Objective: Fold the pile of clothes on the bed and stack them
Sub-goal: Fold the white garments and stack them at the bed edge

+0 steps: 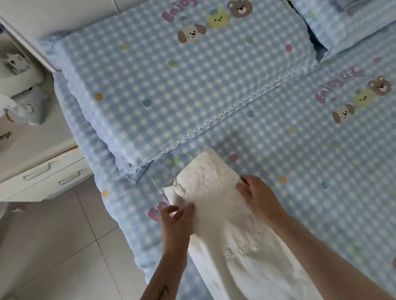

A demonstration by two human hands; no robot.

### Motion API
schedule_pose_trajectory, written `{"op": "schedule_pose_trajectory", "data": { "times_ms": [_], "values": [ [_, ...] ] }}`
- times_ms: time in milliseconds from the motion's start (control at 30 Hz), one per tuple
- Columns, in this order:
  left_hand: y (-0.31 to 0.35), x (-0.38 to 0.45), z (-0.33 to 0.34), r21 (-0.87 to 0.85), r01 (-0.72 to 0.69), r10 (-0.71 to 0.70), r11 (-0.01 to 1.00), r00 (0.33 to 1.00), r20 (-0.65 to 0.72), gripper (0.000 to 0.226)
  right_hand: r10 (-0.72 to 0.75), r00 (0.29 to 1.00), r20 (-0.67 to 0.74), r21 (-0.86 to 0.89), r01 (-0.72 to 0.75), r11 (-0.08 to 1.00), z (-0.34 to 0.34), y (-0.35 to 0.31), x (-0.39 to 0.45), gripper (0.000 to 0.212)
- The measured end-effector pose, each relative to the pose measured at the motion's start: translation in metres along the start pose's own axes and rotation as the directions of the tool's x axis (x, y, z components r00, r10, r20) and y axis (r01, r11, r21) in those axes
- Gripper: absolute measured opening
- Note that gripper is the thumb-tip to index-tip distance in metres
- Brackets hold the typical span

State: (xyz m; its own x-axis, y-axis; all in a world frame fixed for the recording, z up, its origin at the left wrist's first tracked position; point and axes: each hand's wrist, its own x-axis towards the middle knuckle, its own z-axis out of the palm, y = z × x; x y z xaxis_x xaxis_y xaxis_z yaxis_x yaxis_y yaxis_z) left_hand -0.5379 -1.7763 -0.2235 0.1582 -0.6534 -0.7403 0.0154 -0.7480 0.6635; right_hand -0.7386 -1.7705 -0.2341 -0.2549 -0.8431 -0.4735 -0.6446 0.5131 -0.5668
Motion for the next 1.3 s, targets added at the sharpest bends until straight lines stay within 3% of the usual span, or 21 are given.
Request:
{"op": "schedule_pose_trajectory", "data": {
  "times_ms": [67, 133, 233, 300, 400, 467, 567, 667, 800, 900, 1000, 1100, 1200, 1233, 1300],
  "values": [
    [0.001, 0.008, -0.004, -0.066, 0.054, -0.052, 0.996, 0.998, 0.025, 0.035, 0.063, 0.996, 0.062, 0.109, -0.069, 0.992, 0.000, -0.009, 0.018, 0.027],
    [-0.005, 0.014, -0.016, -0.028, 0.028, -0.028, 0.999, 1.000, -0.010, 0.037, 0.069, 0.990, 0.123, 0.059, -0.076, 0.995, 0.002, -0.012, 0.033, 0.023],
    [-0.015, 0.022, -0.025, 0.338, -0.068, 0.105, 0.939, 0.990, -0.091, 0.030, 0.038, 0.991, 0.130, -0.103, -0.024, 0.994, 0.005, -0.013, 0.046, 0.017],
    [-0.018, 0.026, -0.023, 0.472, -0.109, 0.168, 0.875, 0.982, -0.085, 0.023, 0.021, 0.987, 0.157, -0.044, -0.015, 0.999, 0.005, -0.011, 0.049, 0.018],
    [-0.008, 0.033, -0.014, 0.344, -0.088, 0.119, 0.935, 0.991, -0.069, 0.039, 0.060, 0.965, 0.256, 0.155, -0.102, 0.983, -0.001, -0.013, 0.054, 0.027],
    [0.000, 0.040, -0.006, 0.235, -0.041, 0.044, 0.971, 0.999, -0.010, 0.044, 0.056, 0.961, 0.272, 0.139, -0.096, 0.986, -0.003, -0.018, 0.061, 0.032],
    [0.014, 0.050, 0.016, 0.246, -0.175, 0.182, 0.953, 0.983, -0.005, 0.031, 0.024, 1.000, -0.011, 0.071, -0.024, 0.997, -0.011, -0.020, 0.077, 0.033],
    [0.025, 0.062, 0.046, 0.208, -0.249, 0.252, 0.946, 0.968, 0.010, 0.024, 0.079, 0.966, -0.246, 0.072, -0.063, 0.995, -0.027, -0.018, 0.084, 0.016],
    [0.020, 0.076, 0.052, 0.265, -0.214, 0.230, 0.940, 0.973, -0.029, 0.022, -0.130, 0.882, -0.453, -0.261, 0.009, 0.965, -0.004, -0.005, 0.027, 0.049],
    [0.016, 0.085, 0.048, 0.336, -0.198, 0.220, 0.921, 0.975, -0.029, 0.025, -0.236, 0.920, -0.314, -0.384, 0.104, 0.917, 0.062, 0.018, -0.055, 0.058],
    [0.013, 0.094, 0.049, 0.386, -0.203, 0.236, 0.900, 0.971, -0.040, 0.028, -0.127, 0.977, -0.169, -0.450, 0.038, 0.892, 0.106, 0.046, -0.067, 0.065],
    [0.016, 0.097, 0.046, 0.405, -0.217, 0.238, 0.888, 0.971, 0.000, 0.032, -0.033, 0.996, -0.083, -0.467, -0.010, 0.884, 0.107, 0.045, -0.050, 0.068],
    [0.032, 0.092, 0.044, 0.330, -0.177, 0.162, 0.927, 0.984, 0.073, 0.027, -0.065, 0.995, -0.080, -0.401, 0.028, 0.916, 0.098, 0.036, -0.057, 0.064],
    [0.038, 0.086, 0.043, 0.265, -0.161, 0.138, 0.951, 0.985, 0.103, 0.023, -0.064, 0.991, -0.115, -0.298, 0.027, 0.954, 0.090, 0.028, -0.061, 0.060],
    [0.053, 0.066, 0.042, 0.135, -0.173, 0.144, 0.976, 0.969, 0.202, 0.025, 0.075, 0.952, -0.298, 0.114, -0.042, 0.993, 0.062, -0.002, -0.066, 0.048]
  ]
}}
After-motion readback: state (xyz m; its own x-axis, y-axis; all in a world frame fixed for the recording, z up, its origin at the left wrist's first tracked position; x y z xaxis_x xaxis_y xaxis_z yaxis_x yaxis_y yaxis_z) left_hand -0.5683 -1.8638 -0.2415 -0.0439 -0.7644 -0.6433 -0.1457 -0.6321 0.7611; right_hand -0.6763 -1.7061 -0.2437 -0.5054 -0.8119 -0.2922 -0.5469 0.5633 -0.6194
